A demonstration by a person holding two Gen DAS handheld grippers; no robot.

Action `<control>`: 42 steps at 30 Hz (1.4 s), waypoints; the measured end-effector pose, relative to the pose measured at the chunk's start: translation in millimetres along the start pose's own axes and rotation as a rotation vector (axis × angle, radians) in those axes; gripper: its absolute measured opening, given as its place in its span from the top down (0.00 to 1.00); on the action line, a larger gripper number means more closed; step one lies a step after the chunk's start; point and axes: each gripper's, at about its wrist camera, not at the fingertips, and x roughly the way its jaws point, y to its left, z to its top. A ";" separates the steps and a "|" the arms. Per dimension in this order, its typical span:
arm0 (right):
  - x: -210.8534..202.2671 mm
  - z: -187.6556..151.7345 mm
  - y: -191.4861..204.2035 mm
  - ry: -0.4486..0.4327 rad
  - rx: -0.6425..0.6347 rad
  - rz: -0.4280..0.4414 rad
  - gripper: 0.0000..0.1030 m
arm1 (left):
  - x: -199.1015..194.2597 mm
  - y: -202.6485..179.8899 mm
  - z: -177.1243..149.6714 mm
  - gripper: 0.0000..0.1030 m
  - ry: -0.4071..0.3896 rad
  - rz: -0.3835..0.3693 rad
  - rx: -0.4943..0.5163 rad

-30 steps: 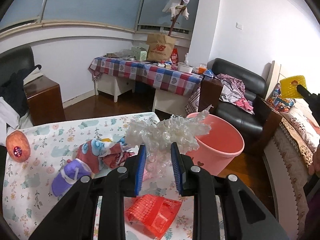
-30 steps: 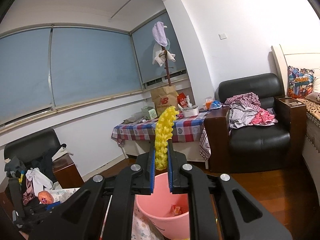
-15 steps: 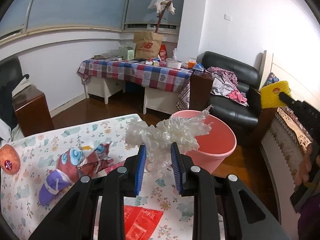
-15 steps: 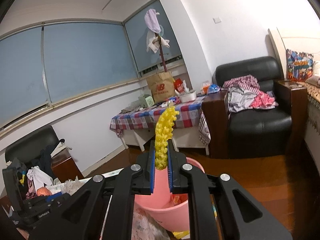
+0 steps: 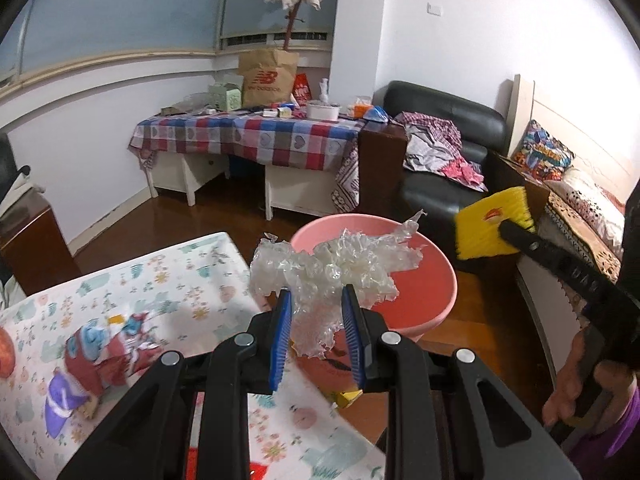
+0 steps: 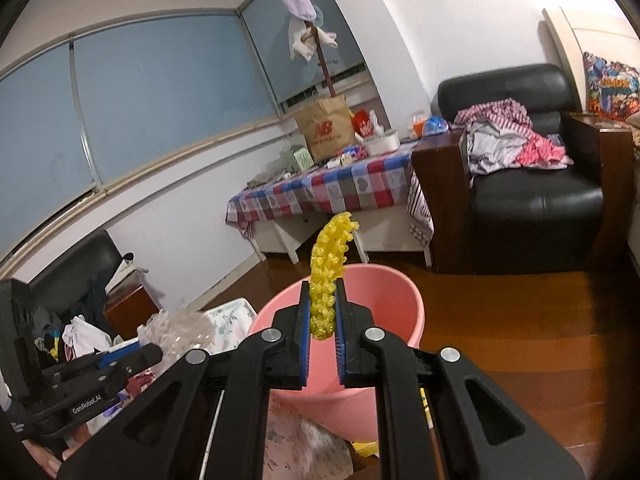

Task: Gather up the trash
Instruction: 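Carry both items over the pink bin and open both tools to drop them, then move both open tools back over the table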

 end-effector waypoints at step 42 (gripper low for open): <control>40.9 -33.8 -35.2 0.158 0.011 -0.017 0.66 | 70.2 -46.6 7.2 0.49 0.132 0.034 0.021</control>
